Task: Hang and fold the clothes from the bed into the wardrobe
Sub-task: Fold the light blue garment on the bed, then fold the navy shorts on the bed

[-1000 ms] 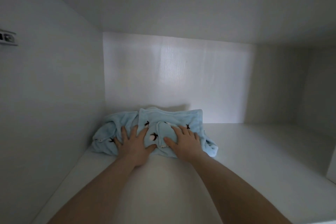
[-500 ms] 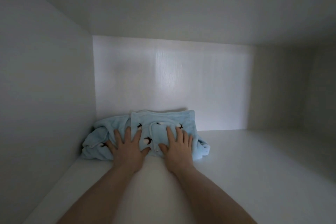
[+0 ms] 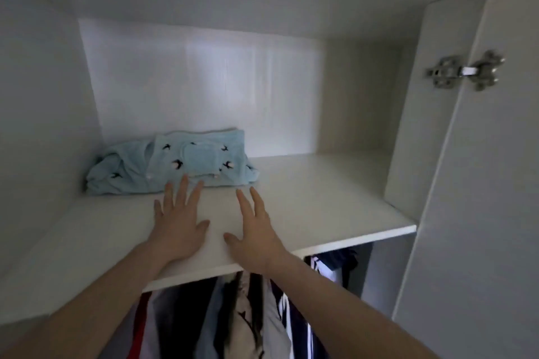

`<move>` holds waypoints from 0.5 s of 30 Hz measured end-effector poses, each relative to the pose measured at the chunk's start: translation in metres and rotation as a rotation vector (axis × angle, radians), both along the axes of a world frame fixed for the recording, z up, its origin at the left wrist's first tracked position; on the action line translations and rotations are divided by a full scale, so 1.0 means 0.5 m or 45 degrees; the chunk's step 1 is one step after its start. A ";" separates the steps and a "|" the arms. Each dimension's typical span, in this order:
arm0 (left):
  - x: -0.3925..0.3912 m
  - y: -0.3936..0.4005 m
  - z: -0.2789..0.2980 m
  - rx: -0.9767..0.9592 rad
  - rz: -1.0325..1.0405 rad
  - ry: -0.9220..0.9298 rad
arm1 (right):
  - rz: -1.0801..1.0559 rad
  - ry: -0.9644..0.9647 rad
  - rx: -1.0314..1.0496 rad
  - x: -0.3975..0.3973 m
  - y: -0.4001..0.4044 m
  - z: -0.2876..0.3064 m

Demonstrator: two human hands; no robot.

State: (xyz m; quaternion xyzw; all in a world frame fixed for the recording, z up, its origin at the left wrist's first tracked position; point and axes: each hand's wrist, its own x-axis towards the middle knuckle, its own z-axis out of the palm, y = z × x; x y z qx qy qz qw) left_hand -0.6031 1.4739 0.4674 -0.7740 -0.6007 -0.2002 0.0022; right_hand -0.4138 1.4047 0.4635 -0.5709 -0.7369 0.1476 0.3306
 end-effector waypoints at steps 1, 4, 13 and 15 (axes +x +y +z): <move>0.030 -0.058 -0.005 0.071 -0.097 -0.089 | -0.007 0.033 0.013 0.028 -0.064 0.000; 0.130 -0.255 -0.034 0.225 -0.395 -0.347 | -0.086 0.164 0.071 0.120 -0.278 -0.009; 0.442 -0.780 -0.212 -0.089 -1.067 -0.479 | -0.741 0.381 -0.024 0.411 -0.930 -0.209; 0.493 -0.867 -0.249 -0.198 -1.169 -0.465 | -0.890 0.434 -0.096 0.446 -1.058 -0.252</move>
